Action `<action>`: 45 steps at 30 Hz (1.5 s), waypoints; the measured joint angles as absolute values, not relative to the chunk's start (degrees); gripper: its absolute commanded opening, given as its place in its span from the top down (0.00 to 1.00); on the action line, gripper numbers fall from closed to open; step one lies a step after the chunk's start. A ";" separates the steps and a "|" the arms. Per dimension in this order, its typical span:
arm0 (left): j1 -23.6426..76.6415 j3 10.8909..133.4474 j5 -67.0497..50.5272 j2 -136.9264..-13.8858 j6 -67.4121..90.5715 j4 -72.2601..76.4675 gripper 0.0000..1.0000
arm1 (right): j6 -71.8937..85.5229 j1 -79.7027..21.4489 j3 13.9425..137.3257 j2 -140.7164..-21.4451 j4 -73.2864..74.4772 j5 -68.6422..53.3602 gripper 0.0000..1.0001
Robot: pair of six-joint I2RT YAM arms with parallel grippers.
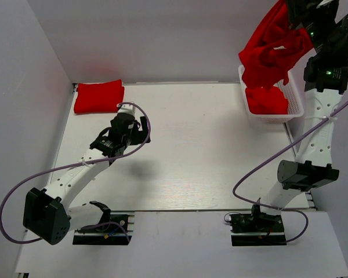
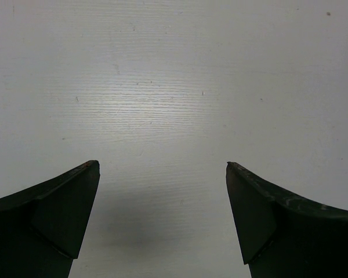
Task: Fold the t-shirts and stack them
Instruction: Move the tshirt to the center of the board, then flatten out the tshirt
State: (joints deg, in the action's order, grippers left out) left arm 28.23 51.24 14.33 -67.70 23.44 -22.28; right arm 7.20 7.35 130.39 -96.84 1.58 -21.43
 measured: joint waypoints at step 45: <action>27.86 53.28 19.35 -61.95 26.33 -34.70 0.00 | 11.55 -16.97 65.60 -75.40 16.12 -3.51 0.10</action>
